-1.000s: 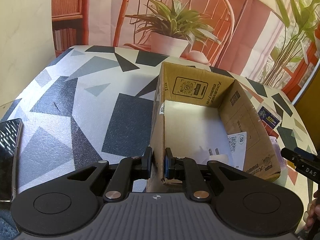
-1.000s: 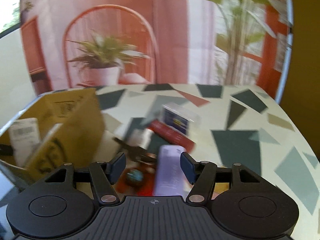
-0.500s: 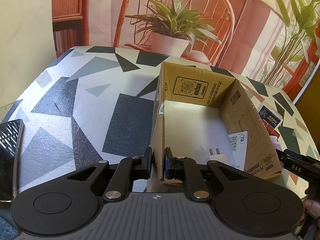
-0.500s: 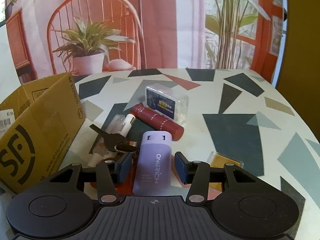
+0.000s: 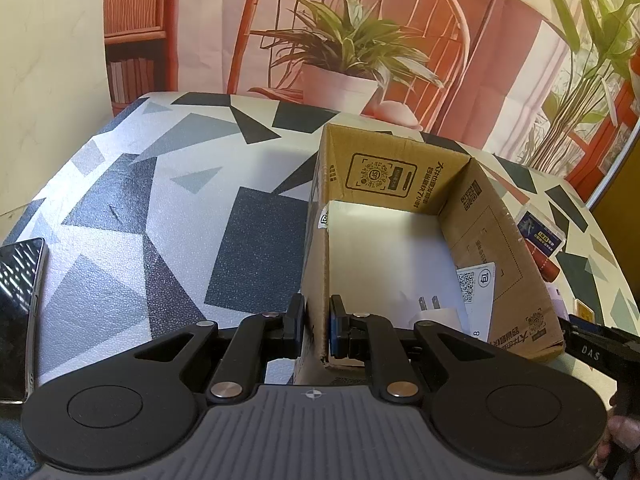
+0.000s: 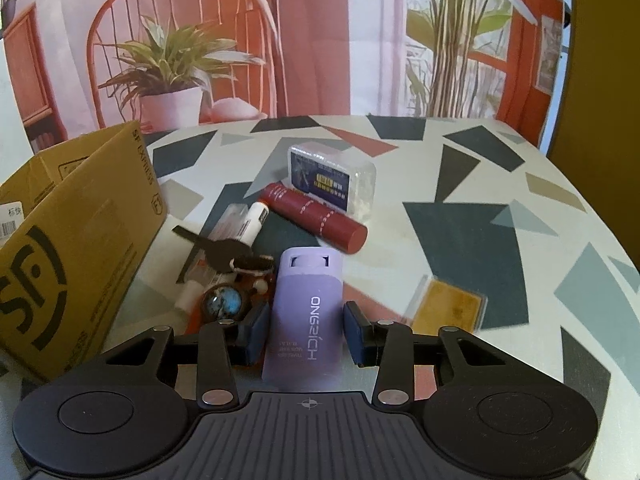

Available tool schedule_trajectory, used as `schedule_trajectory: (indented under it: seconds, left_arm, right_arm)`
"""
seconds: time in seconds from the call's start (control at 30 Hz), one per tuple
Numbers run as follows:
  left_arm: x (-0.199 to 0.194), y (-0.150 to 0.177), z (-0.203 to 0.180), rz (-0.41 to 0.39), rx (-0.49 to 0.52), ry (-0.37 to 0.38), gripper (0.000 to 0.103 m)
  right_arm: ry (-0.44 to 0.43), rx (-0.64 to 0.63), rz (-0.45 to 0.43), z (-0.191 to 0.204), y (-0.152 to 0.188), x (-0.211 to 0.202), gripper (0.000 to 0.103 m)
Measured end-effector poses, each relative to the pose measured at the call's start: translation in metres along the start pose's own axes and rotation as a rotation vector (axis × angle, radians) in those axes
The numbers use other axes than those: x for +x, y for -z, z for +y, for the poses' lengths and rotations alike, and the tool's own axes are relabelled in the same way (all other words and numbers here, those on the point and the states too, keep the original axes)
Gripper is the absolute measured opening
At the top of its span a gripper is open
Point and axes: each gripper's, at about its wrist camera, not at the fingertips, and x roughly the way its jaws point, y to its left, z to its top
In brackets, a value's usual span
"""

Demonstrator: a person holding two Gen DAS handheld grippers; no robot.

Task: Organize rigid objects
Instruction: 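Move the right gripper back and grasp the lavender power bank, then carry the lavender power bank into the box and release it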

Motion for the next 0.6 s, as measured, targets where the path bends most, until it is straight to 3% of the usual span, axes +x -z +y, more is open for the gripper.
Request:
schedule_trajectory:
  seconds: [0.6]
  left_arm:
    - [-0.0002, 0.0000, -0.0003, 0.000, -0.002, 0.000, 0.013]
  right_arm:
    - [-0.006, 0.004, -0.009, 0.0018, 0.0032, -0.0046, 0.038]
